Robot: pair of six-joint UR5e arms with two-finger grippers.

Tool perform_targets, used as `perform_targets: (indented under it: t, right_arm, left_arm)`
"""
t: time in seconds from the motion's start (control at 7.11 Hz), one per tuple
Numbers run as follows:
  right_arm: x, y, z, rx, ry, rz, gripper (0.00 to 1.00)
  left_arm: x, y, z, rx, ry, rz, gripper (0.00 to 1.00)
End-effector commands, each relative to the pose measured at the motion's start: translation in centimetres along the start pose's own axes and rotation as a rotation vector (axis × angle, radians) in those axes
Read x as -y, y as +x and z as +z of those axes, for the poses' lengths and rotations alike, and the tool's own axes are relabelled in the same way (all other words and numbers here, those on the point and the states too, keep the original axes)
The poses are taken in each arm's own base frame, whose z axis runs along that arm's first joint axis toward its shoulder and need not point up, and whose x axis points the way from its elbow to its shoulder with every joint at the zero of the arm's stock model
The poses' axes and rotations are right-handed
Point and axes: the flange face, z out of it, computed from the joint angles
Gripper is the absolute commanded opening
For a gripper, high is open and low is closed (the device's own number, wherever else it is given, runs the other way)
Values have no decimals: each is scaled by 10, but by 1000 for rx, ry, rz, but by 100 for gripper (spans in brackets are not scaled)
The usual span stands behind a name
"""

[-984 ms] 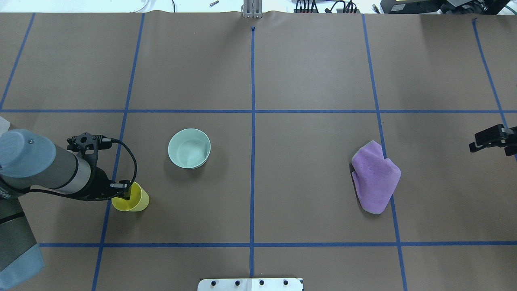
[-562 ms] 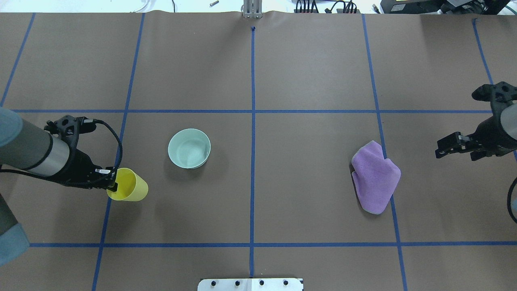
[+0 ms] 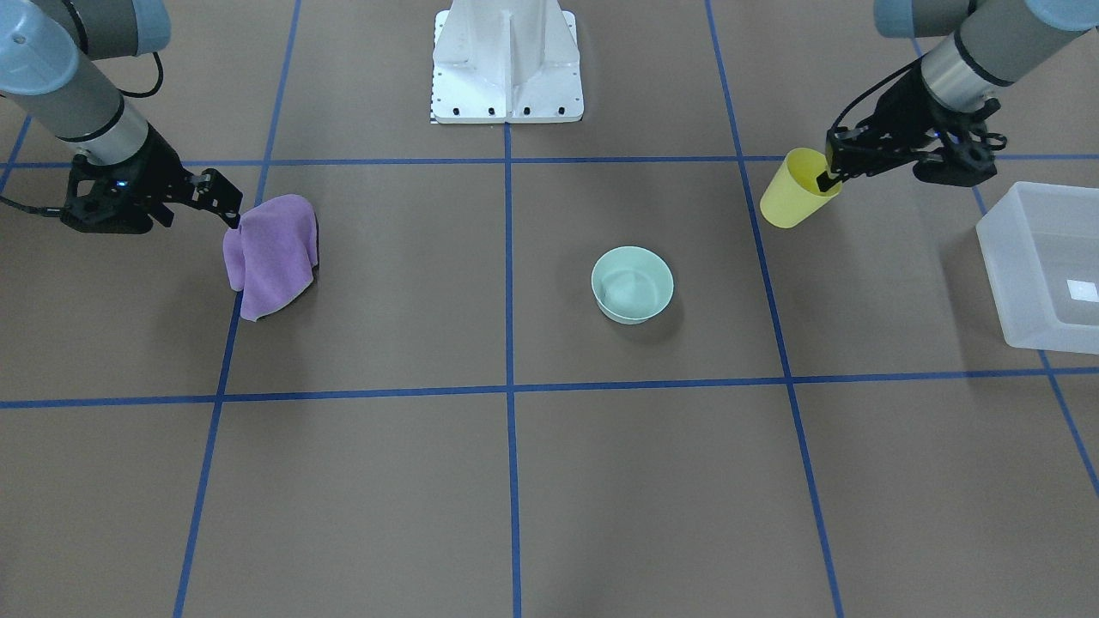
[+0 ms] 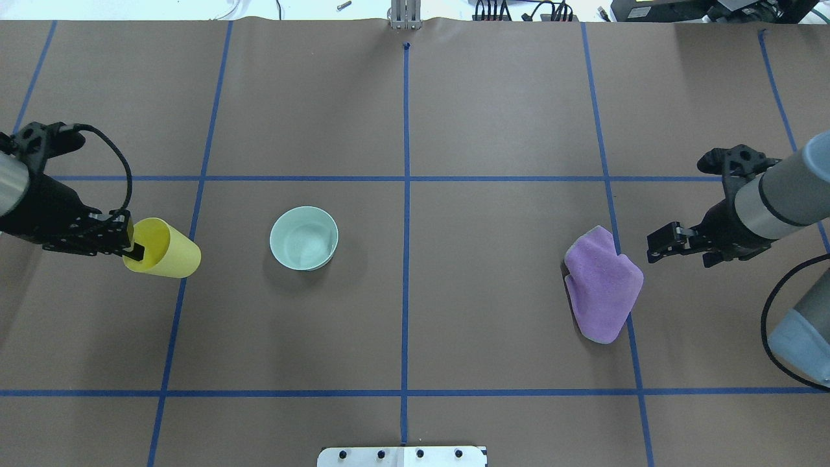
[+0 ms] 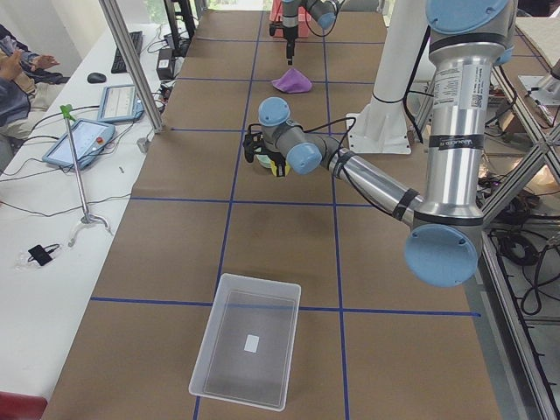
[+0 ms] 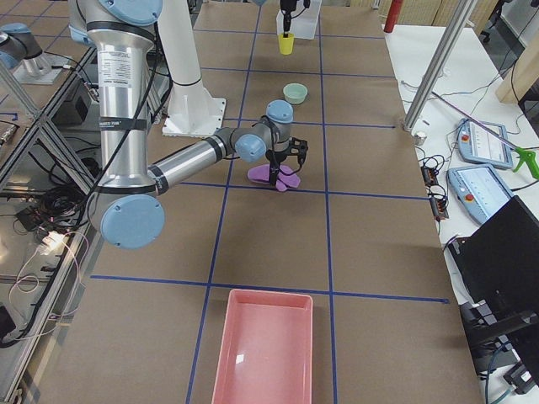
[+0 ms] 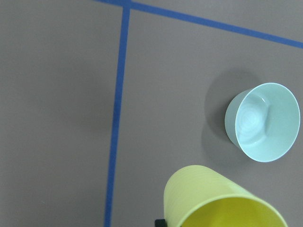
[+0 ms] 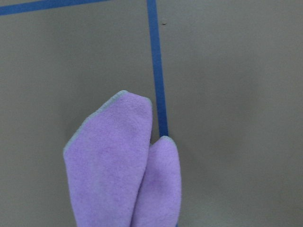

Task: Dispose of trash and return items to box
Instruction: 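Carry cup to clear box with left gripper while right carries cloth to pink box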

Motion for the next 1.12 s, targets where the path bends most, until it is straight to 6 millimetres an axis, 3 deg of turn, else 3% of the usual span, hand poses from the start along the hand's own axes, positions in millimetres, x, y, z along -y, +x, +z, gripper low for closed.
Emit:
perform_targets:
  t: [0.0,0.14,0.28,0.42,0.56,0.7,0.84,0.98]
  right_arm:
    - [-6,-30,22,-7,-6,44,100]
    - [-8,-30,26,-14,-8,40,100]
    - [-12,-33,33,-22,-15,32,87]
    - [-12,-33,34,-22,-17,46,21]
    - [-12,-32,36,-27,-19,46,0]
    - [-14,-36,29,-9,-26,44,0]
    - [-15,-38,10,18,-39,53,0]
    - [13,-12,-25,67,-44,114,0]
  left_arm:
    - [30,-61,-42,91,31,96,0]
    - [45,-91,-55,129,29,129,0]
    - [57,-123,-57,159,31,167,0]
    - [69,-162,-71,182,42,218,0]
    - [78,-202,-79,199,44,242,0]
    - [83,-238,-76,214,17,313,0]
    - [86,-272,-80,241,10,345,0]
    - [87,-306,-78,247,-13,376,0]
